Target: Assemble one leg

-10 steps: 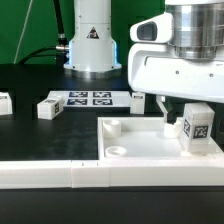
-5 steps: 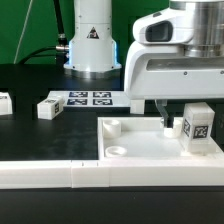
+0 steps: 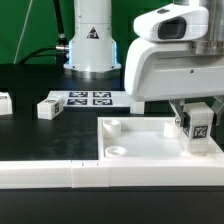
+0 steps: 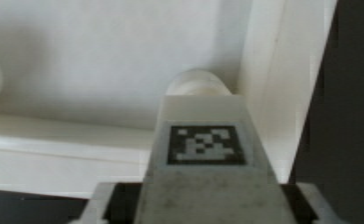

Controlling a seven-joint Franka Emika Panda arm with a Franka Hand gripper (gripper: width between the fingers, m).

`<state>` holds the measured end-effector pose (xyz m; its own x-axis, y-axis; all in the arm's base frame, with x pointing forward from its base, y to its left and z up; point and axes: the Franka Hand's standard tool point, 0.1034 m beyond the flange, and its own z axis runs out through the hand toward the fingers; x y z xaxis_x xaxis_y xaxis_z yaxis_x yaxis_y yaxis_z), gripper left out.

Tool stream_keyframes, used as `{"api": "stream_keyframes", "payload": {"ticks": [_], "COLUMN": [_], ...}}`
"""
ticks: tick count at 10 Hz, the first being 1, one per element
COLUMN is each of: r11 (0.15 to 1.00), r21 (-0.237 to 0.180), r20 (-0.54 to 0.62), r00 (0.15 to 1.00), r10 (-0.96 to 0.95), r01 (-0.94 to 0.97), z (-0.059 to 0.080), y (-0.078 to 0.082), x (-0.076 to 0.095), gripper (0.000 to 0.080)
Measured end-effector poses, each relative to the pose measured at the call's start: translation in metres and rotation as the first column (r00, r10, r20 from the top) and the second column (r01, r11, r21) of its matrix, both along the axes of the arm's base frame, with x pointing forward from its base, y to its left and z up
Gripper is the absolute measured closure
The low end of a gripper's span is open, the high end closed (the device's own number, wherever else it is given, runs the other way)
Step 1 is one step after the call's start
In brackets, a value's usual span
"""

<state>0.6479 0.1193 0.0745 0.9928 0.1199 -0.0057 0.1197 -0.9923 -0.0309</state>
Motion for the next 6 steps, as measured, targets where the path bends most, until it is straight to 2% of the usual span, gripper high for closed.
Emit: {"api": "stream_keyframes", "payload": {"ticks": [3, 5, 6], "r11": [0.997, 0.939, 0.881], "r21": [0.008, 0.039, 0.046], "r20": [0.003, 0.022, 0.018], "r00": [0.997, 0.939, 0.881], "r10": [-0.082, -0.343, -0.472], "r01": [0.081, 0.342, 0.471], "z": [-0.0003, -0.0008, -0.0010], "y": [-0.0002, -0.0026, -0.0035], "x": [0.0002, -0.0026, -0.0034], "gripper": [0.0509, 0.0509, 0.0509]}}
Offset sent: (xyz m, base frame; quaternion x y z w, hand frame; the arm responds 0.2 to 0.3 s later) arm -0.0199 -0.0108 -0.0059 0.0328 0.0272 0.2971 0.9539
